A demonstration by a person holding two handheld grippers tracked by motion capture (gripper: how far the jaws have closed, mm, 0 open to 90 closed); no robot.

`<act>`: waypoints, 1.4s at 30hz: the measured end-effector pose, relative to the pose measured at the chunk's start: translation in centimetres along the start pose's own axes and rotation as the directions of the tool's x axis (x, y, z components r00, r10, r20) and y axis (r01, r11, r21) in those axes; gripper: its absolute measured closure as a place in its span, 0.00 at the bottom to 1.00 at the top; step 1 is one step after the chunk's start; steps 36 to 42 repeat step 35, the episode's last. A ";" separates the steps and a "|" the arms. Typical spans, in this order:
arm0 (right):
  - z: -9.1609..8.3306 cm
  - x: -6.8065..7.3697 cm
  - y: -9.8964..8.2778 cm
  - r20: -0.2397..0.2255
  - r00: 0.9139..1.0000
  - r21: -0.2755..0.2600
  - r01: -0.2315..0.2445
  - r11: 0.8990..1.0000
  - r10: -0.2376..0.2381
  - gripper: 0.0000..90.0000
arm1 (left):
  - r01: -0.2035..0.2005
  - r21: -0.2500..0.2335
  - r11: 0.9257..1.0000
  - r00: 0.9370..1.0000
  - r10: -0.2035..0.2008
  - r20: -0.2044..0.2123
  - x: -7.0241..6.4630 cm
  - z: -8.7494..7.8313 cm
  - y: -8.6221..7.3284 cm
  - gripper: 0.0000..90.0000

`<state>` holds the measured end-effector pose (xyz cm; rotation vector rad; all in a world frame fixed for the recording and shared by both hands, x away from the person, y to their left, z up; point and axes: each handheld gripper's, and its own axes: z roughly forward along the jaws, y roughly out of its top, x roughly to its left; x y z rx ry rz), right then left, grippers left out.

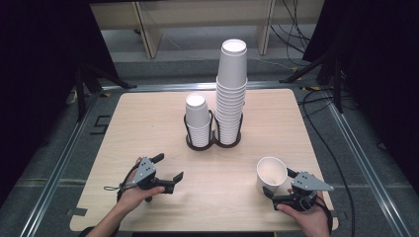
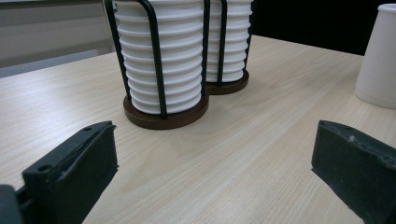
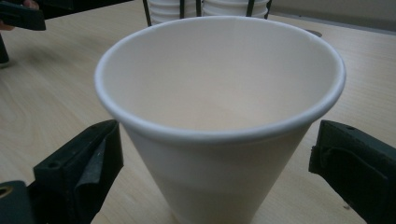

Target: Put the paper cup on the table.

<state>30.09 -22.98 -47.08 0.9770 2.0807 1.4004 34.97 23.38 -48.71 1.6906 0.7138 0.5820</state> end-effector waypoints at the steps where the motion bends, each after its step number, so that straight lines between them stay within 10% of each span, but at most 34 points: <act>1: -0.2 0.2 -0.1 0.000 1.000 -0.011 -0.028 1.000 0.028 0.03 | 0.003 -0.002 1.000 1.000 -0.003 0.000 0.0 0.0 0.0 0.00; 42: -6.0 -1.3 -2.4 0.037 0.999 -0.141 -0.029 0.990 0.035 0.17 | -0.014 -0.001 1.000 1.000 0.014 -0.003 -0.1 0.2 -0.3 0.00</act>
